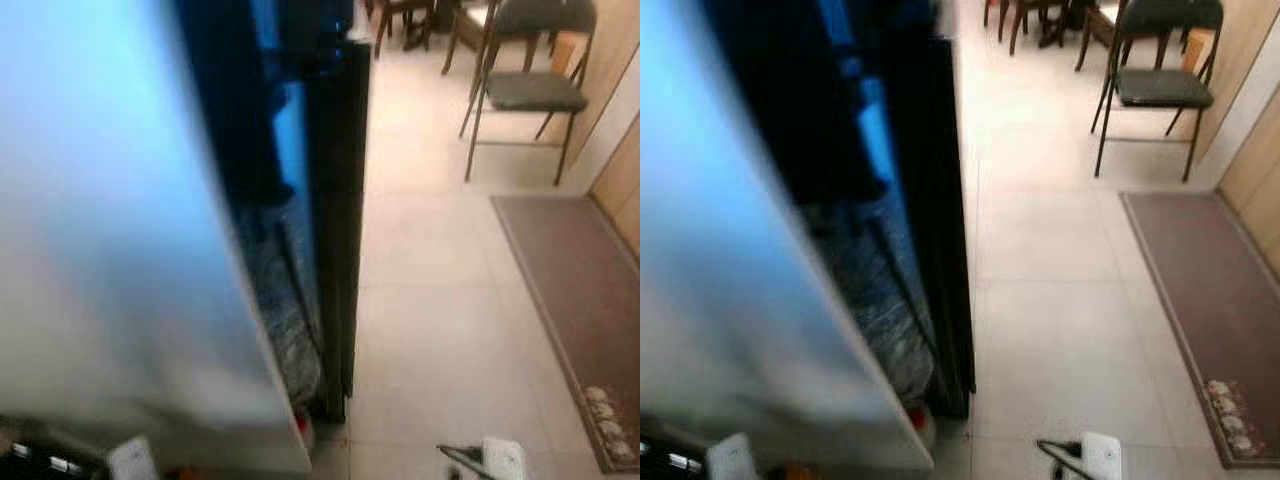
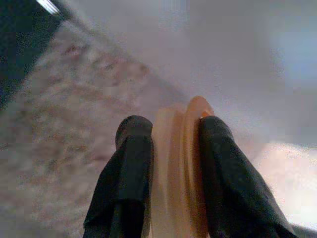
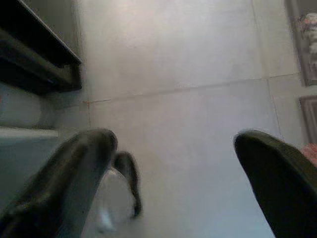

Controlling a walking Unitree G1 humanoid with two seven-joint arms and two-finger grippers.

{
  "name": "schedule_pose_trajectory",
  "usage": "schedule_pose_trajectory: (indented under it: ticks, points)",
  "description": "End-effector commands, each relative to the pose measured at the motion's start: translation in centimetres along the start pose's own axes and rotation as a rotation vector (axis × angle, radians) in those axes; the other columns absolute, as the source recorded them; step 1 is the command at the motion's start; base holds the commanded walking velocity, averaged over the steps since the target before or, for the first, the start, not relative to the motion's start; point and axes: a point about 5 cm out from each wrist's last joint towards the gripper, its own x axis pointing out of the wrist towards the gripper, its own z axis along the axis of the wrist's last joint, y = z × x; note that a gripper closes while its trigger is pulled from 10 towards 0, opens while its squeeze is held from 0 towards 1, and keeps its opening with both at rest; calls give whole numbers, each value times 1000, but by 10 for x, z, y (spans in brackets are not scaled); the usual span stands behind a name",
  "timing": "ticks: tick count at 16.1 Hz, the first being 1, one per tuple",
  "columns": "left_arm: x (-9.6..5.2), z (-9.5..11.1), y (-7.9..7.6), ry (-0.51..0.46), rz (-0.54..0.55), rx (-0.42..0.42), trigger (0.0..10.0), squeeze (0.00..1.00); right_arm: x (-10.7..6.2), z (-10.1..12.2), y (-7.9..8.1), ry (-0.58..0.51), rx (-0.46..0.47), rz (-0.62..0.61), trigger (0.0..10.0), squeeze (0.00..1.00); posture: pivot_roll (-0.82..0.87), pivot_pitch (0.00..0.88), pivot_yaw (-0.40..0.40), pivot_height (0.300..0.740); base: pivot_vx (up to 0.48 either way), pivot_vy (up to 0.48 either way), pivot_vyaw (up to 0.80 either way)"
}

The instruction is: Restocking fridge

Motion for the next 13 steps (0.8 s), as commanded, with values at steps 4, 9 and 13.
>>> schedule_pose_trajectory:
  ticks: [4,9,13]
  points:
    - [-1,-3,13,16,34,32,10000,0,1,7,7,-43,2,10,10000,0,-98,0,66,740,0,0,0]
    - [-1,-4,12,20,27,50,10000,0,0,26,8,-216,-53,26,10000,0,-121,0,73,740,0,0,0]
    - [-1,-4,11,21,31,55,10000,0,-10,120,23,-671,-191,65,10000,0,-132,0,71,740,0,0,0]
